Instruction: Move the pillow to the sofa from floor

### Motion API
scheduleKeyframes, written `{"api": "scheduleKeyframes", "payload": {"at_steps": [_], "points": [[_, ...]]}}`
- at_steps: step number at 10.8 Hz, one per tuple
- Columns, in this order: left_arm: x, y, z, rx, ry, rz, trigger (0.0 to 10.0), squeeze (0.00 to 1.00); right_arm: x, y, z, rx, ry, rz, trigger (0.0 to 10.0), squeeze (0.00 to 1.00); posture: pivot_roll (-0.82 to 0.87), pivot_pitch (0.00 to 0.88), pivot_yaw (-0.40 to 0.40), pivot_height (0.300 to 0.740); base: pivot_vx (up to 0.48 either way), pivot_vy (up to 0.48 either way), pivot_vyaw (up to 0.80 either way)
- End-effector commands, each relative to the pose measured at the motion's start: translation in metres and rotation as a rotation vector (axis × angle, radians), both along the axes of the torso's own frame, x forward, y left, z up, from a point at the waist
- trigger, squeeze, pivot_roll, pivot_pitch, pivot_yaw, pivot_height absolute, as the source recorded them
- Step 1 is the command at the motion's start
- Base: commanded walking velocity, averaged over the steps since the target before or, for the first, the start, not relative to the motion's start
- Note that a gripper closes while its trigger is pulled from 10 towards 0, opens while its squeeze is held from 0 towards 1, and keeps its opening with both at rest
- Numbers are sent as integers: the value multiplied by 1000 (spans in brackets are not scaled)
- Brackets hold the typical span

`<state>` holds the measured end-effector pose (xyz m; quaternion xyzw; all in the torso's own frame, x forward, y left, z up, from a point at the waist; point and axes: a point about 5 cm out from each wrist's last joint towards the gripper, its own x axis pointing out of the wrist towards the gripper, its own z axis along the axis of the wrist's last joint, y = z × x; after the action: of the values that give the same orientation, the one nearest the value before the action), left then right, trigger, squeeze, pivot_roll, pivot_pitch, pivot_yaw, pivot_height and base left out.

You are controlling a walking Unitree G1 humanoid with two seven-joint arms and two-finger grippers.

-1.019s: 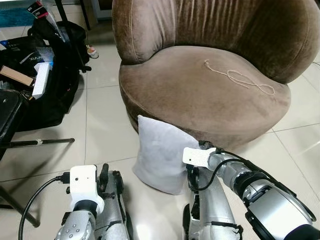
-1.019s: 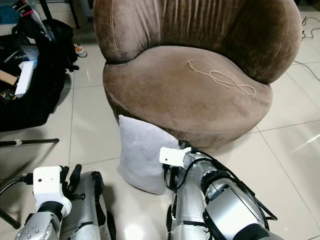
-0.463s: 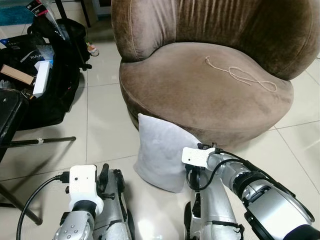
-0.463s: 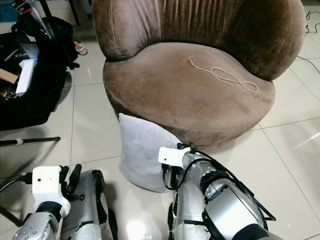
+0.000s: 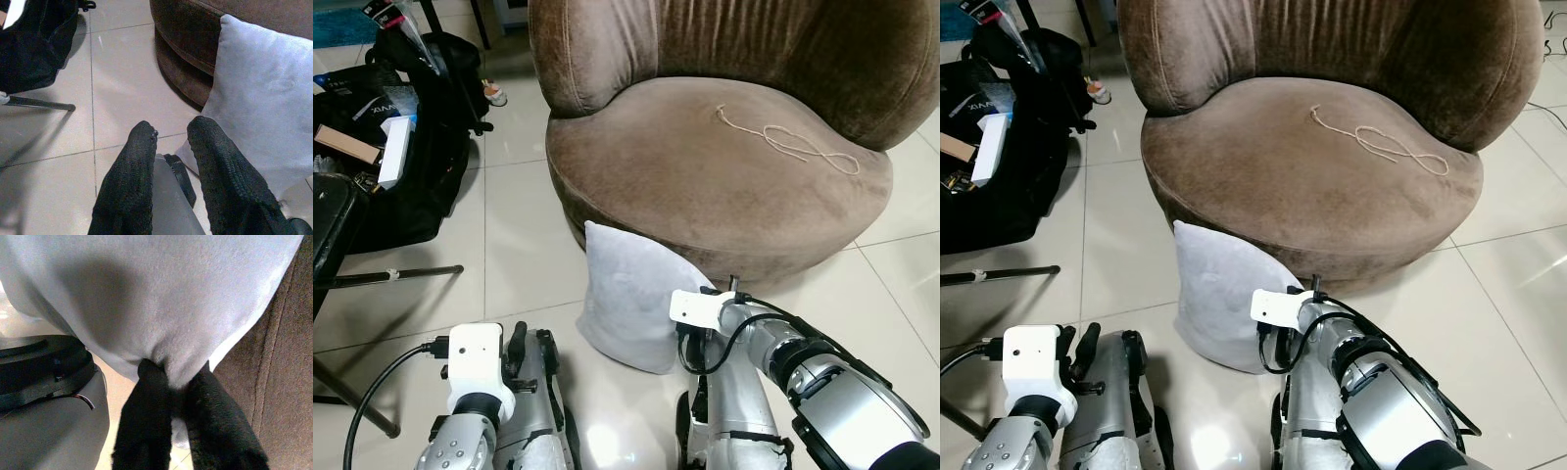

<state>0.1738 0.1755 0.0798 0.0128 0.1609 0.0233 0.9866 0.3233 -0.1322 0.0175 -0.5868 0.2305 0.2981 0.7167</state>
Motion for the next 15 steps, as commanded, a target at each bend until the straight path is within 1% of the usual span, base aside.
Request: {"api": "scheduleKeyframes", "payload": {"at_steps": [1, 5, 12, 14, 15], "points": [[-4, 0, 1, -5, 8, -5, 10000, 0, -7, -2, -7, 16, 30, -24, 0, 0, 146, 201, -4, 501, 0, 0, 0], [-3, -2, 1, -9, 13, -12, 10000, 0, -8, -4, -9, 17, 34, -30, 0, 0, 146, 200, -3, 501, 0, 0, 0], [-5, -1, 0, -3, 22, -20, 10000, 0, -9, -1, -10, 32, 31, -33, 0, 0, 146, 210, 6, 501, 0, 0, 0], [-4, -1, 0, 0, 22, -22, 10000, 0, -9, -2, -11, 11, 30, -34, 0, 0, 145, 211, 8, 501, 0, 0, 0], [-4, -1, -1, -1, 21, -24, 10000, 0, -9, -3, -10, 7, 27, -40, 2392, 0, 143, 209, 7, 501, 0, 0, 0]]}}
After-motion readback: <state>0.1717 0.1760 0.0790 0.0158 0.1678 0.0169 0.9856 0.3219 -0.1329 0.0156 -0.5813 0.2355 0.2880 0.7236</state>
